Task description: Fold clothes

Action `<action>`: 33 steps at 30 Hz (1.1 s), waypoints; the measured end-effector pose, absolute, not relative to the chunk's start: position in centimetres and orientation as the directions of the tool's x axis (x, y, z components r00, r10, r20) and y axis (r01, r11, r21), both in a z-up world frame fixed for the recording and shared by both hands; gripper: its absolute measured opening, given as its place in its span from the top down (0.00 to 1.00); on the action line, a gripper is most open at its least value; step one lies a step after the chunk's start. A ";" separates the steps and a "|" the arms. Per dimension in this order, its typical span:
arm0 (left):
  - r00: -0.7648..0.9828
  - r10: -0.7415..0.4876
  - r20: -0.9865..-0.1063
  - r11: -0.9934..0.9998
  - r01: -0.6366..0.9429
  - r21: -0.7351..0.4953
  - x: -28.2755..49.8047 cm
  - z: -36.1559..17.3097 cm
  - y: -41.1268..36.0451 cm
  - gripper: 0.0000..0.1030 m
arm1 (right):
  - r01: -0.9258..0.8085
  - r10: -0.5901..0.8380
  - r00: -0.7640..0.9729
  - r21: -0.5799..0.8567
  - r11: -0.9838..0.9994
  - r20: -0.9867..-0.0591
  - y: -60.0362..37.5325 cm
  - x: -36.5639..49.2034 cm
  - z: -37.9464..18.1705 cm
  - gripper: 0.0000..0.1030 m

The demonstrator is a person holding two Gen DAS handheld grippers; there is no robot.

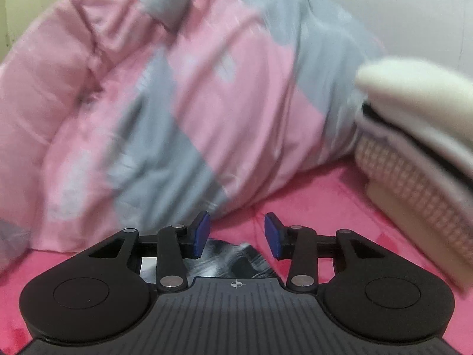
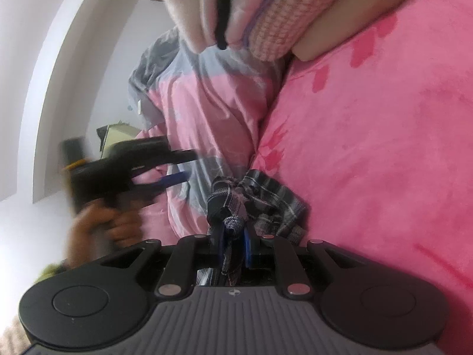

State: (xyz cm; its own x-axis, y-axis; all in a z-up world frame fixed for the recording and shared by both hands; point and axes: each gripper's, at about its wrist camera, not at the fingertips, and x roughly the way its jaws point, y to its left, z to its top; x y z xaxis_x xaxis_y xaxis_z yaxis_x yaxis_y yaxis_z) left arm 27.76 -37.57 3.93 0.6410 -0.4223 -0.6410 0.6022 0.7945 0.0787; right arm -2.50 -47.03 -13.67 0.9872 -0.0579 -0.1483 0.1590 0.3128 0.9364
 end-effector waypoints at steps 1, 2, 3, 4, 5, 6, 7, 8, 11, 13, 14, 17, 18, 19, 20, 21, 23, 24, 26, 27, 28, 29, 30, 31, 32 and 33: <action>0.661 -0.411 -0.628 0.794 0.598 0.111 27.2 5.6 -36.1 0.61 | 0.166 -0.064 0.986 0.941 0.295 -0.154 -47.2 -2.7 -13.9 0.87; 0.692 -0.386 -0.610 0.799 0.581 0.154 26.6 7.3 -34.3 0.61 | 0.173 -0.071 0.985 0.945 0.278 -0.160 -47.5 -2.9 -14.1 0.86; 0.724 -0.359 -0.589 0.805 0.560 0.198 26.1 9.2 -32.4 0.61 | 0.183 -0.087 0.982 0.946 0.266 -0.166 -47.8 -3.2 -14.2 0.86; 0.750 -0.337 -0.569 0.813 0.537 0.226 25.6 10.9 -30.2 0.61 | 0.191 -0.107 0.980 0.947 0.258 -0.169 -48.0 -3.6 -14.3 0.86; 0.775 -0.310 -0.551 0.827 0.506 0.245 25.1 12.7 -27.7 0.61 | 0.203 -0.131 0.976 0.946 0.254 -0.174 -48.2 -4.1 -14.2 0.85; 0.795 -0.278 -0.539 0.847 0.467 0.252 24.7 14.3 -25.0 0.58 | 0.221 -0.162 0.970 0.942 0.253 -0.184 -48.5 -4.5 -14.1 0.85; 0.801 -0.249 -0.544 0.864 0.437 0.249 24.3 15.2 -22.6 0.52 | 0.237 -0.190 0.963 0.939 0.250 -0.193 -48.7 -5.0 -14.0 0.81; 0.805 -0.221 -0.551 0.879 0.409 0.245 23.9 15.9 -20.2 0.49 | 0.245 -0.212 0.958 0.939 0.241 -0.196 -49.0 -5.4 -14.0 0.73; 0.741 -0.229 -0.632 0.904 0.402 0.144 23.0 14.1 -14.6 0.45 | 0.235 -0.212 0.959 0.945 0.229 -0.187 -49.6 -5.4 -13.9 0.61; 0.659 -0.334 -0.674 0.899 0.437 -0.018 22.5 10.7 -11.8 0.44 | 0.241 -0.178 0.964 0.934 0.262 -0.199 -49.9 -4.7 -13.3 0.50; 0.609 -0.395 -0.688 0.889 0.442 -0.119 22.2 8.3 -10.7 0.44 | 0.243 -0.163 0.965 0.929 0.279 -0.204 -49.9 -4.4 -13.1 0.41; 0.471 -0.538 -0.700 0.838 0.391 -0.381 22.2 1.0 -9.6 0.44 | 0.254 -0.124 0.967 0.907 0.337 -0.225 -50.2 -3.5 -12.2 0.31; 0.423 -0.584 -0.693 0.810 0.366 -0.459 22.3 -1.3 -9.5 0.44 | 0.264 -0.099 0.964 0.894 0.360 -0.245 -50.5 -2.9 -11.9 0.30; 0.378 -0.618 -0.690 0.785 0.350 -0.511 22.3 -3.1 -9.7 0.44 | 0.272 -0.070 0.961 0.882 0.385 -0.266 -50.8 -2.1 -11.6 0.27; 0.337 -0.638 -0.693 0.769 0.340 -0.542 22.4 -4.7 -10.2 0.44 | 0.277 -0.031 0.956 0.869 0.410 -0.290 -51.3 -1.3 -11.3 0.25; 0.313 -0.645 -0.697 0.761 0.336 -0.554 22.5 -5.8 -10.8 0.44 | 0.280 0.010 0.949 0.855 0.436 -0.315 -51.8 -0.4 -11.0 0.24; 0.289 -0.662 -0.692 0.747 0.330 -0.577 22.7 -7.4 -11.6 0.44 | 0.284 0.099 0.921 0.823 0.492 -0.377 -52.8 1.6 -10.5 0.22; 0.288 -0.673 -0.681 0.738 0.328 -0.590 22.7 -8.0 -11.8 0.43 | 0.293 0.127 0.901 0.798 0.526 -0.414 -53.1 2.5 -10.2 0.22; 0.292 -0.702 -0.650 0.711 0.334 -0.619 22.8 -8.3 -11.9 0.40 | 0.265 0.206 0.865 0.767 0.585 -0.457 -53.5 4.3 -9.9 0.11; 0.290 -0.713 -0.638 0.700 0.339 -0.628 22.9 -8.4 -11.9 0.40 | 0.236 0.252 0.848 0.758 0.608 -0.467 -53.6 5.1 -9.9 0.08; 0.287 -0.723 -0.628 0.690 0.347 -0.636 22.9 -8.5 -12.0 0.40 | 0.206 0.290 0.833 0.751 0.627 -0.471 -53.5 5.8 -9.8 0.04; 0.284 -0.733 -0.618 0.679 0.355 -0.642 22.9 -8.6 -12.1 0.41 | 0.181 0.322 0.817 0.743 0.644 -0.478 -53.3 6.5 -9.8 0.03; 0.280 -0.742 -0.609 0.669 0.363 -0.648 23.0 -8.7 -12.1 0.41 | 0.157 0.351 0.801 0.736 0.659 -0.485 -53.1 7.1 -9.7 0.03; 0.276 -0.751 -0.599 0.658 0.371 -0.655 23.0 -8.8 -12.2 0.42 | 0.137 0.373 0.789 0.732 0.667 -0.488 -52.9 7.7 -9.7 0.03; 0.276 -0.756 -0.594 0.653 0.378 -0.656 23.0 -8.9 -12.5 0.43 | 0.119 0.394 0.777 0.728 0.675 -0.491 -52.6 8.2 -9.7 0.03; 0.275 -0.759 -0.590 0.650 0.385 -0.656 23.1 -9.0 -12.7 0.50 | 0.106 0.407 0.770 0.727 0.678 -0.491 -52.4 8.6 -9.7 0.05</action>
